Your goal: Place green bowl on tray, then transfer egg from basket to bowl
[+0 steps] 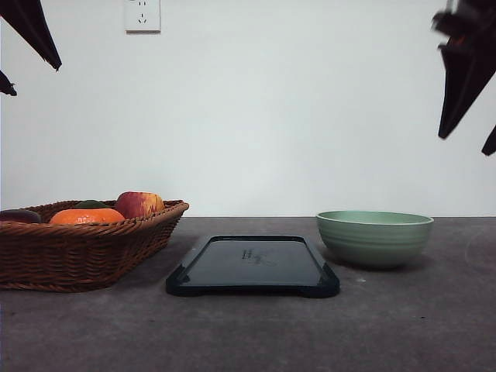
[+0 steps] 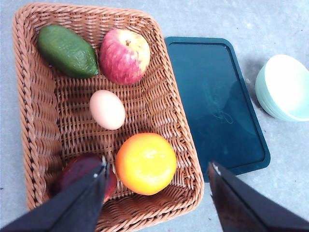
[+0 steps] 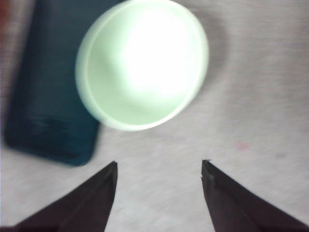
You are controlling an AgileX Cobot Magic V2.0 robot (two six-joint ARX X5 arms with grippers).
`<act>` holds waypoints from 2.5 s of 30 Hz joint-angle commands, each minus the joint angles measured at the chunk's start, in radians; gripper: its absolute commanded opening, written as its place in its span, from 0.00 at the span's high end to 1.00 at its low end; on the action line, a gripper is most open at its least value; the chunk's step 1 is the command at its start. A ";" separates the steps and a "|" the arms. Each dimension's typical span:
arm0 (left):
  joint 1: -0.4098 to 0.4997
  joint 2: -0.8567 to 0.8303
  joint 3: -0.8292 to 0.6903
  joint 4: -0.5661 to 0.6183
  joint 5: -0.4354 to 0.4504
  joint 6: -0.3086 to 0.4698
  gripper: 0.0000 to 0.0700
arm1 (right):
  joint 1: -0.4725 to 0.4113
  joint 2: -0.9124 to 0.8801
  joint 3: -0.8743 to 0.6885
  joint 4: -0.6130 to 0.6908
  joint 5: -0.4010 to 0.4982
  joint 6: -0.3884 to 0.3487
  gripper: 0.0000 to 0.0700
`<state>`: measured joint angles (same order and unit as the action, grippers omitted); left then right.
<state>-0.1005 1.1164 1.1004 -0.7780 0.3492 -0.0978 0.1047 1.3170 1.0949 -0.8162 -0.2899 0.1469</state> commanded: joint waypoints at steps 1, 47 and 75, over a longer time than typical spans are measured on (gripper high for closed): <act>-0.002 0.007 0.024 0.010 0.008 0.003 0.40 | 0.002 0.051 0.045 -0.008 0.024 -0.035 0.52; -0.002 0.007 0.024 0.009 0.008 0.003 0.40 | 0.029 0.473 0.514 -0.218 0.054 -0.101 1.00; -0.002 0.007 0.024 0.008 0.008 0.003 0.40 | 0.352 0.763 0.858 -0.258 0.063 -0.050 1.00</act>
<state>-0.1005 1.1164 1.1004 -0.7784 0.3492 -0.0978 0.4501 2.0533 1.9213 -1.0824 -0.2299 0.0766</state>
